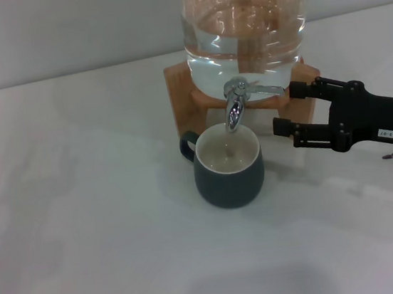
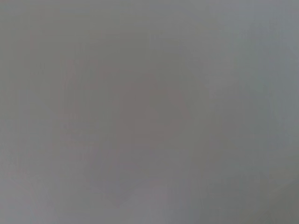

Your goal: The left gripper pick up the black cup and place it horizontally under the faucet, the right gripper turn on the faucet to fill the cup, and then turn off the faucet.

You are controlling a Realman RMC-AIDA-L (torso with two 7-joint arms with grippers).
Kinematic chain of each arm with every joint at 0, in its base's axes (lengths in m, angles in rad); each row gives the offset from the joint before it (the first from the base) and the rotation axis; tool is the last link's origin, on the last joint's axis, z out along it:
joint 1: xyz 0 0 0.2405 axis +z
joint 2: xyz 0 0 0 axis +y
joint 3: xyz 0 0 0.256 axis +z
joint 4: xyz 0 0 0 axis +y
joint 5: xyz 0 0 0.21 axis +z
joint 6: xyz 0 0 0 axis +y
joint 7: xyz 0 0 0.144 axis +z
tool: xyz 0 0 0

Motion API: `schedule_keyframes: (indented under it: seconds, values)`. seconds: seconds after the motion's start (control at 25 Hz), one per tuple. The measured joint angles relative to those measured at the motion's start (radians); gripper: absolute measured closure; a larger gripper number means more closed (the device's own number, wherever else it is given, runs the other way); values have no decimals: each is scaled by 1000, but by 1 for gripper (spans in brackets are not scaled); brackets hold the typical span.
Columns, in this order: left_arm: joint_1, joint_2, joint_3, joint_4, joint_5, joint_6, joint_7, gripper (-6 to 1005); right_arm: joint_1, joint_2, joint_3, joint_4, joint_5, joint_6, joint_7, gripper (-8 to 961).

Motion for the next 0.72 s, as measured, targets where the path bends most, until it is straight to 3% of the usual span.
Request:
schedule_keyframes:
  seconds: [0.72]
  values:
    - [-3, 0, 3, 0, 0, 10, 0, 426, 7, 0, -53, -12, 22, -13, 7, 98]
